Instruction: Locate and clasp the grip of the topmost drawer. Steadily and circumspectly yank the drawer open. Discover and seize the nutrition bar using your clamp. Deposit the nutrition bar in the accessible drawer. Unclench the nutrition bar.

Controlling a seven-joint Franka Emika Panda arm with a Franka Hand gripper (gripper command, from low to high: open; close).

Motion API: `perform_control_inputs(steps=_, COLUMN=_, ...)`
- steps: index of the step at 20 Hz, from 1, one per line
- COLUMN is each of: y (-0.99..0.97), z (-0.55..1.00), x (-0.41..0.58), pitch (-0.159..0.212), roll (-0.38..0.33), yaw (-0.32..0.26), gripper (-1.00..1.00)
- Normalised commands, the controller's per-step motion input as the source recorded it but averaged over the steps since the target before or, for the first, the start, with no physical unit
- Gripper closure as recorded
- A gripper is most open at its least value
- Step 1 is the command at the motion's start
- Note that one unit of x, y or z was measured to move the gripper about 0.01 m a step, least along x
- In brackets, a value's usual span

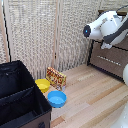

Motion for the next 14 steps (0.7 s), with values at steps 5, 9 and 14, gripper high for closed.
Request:
perform_control_inputs(steps=5, y=0.87, z=-0.06, x=-0.001, pitch=0.0, roll=0.091, yaw=0.017, gripper=1.0)
perform_control_inputs(steps=9, y=0.97, z=-0.14, x=0.0, pitch=0.0, roll=0.068, yaw=0.0, gripper=1.0)
perform_control_inputs(steps=14, y=0.97, z=-0.13, x=0.0, pitch=-0.008, roll=0.053, yaw=0.0, gripper=1.0)
